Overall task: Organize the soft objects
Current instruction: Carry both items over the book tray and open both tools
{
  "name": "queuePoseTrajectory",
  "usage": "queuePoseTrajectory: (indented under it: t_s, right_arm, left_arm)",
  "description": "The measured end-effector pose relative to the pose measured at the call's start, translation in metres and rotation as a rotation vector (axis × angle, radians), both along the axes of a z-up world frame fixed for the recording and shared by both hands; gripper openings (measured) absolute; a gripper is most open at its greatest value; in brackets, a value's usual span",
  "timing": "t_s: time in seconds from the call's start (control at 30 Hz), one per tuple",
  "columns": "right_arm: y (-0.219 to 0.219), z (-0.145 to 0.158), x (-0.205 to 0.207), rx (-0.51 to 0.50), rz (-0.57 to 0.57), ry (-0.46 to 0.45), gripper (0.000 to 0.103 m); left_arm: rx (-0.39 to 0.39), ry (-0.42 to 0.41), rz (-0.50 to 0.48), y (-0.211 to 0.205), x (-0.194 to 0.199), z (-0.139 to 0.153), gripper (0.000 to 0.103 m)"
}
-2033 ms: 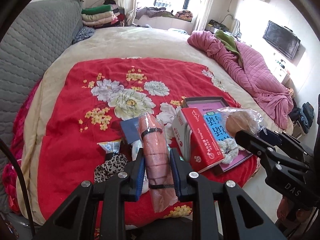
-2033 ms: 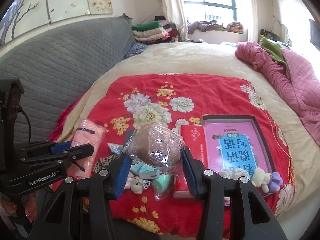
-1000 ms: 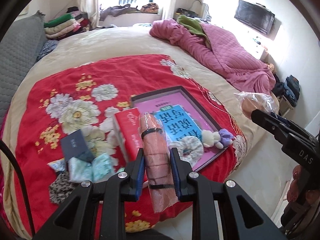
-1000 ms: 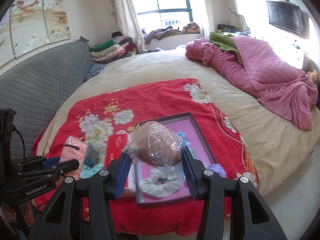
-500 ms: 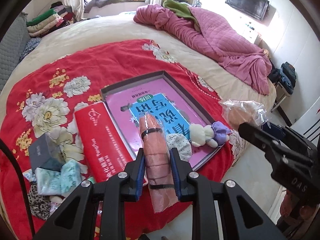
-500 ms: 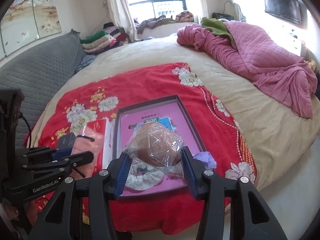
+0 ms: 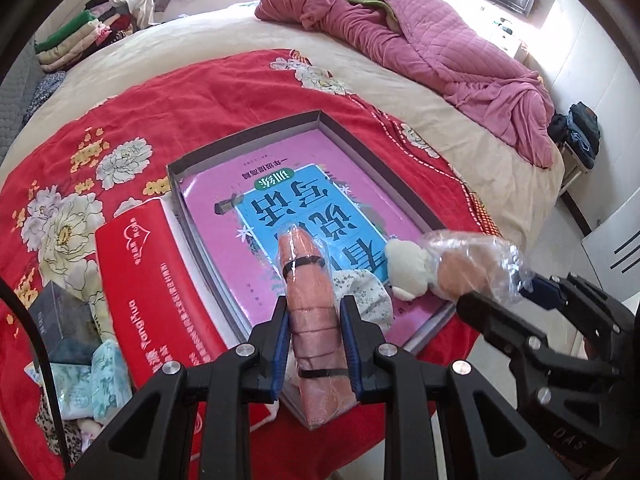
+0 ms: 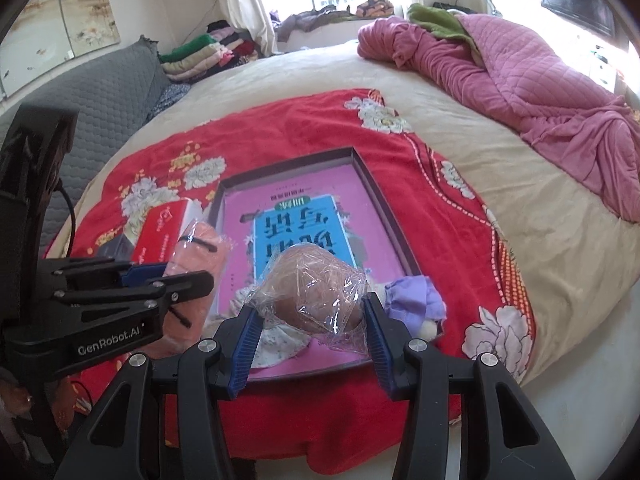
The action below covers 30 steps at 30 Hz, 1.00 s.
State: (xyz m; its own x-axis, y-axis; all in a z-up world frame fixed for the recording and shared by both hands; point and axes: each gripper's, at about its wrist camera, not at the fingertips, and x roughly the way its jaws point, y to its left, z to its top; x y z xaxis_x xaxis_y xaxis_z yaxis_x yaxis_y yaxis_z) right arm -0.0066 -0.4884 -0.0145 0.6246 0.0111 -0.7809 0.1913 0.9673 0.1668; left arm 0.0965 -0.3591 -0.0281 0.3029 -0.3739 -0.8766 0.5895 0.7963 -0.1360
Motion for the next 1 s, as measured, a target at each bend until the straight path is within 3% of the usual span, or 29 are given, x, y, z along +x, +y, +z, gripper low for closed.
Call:
queuePoseTrajectory:
  t_s: [0.4,1.0]
  right_arm:
    - [0.009,-0.036,0.013,-0.004,0.037,0.056,0.051]
    - [0.023,-0.068,0.03,0.015,0.044,0.114,0.054]
  left_arm:
    - [-0.006,0.072,0.011,-0.013,0.028,-0.022,0.025]
    - [0.042,0.084,0.005,-0.02,0.033,-0.038,0.028]
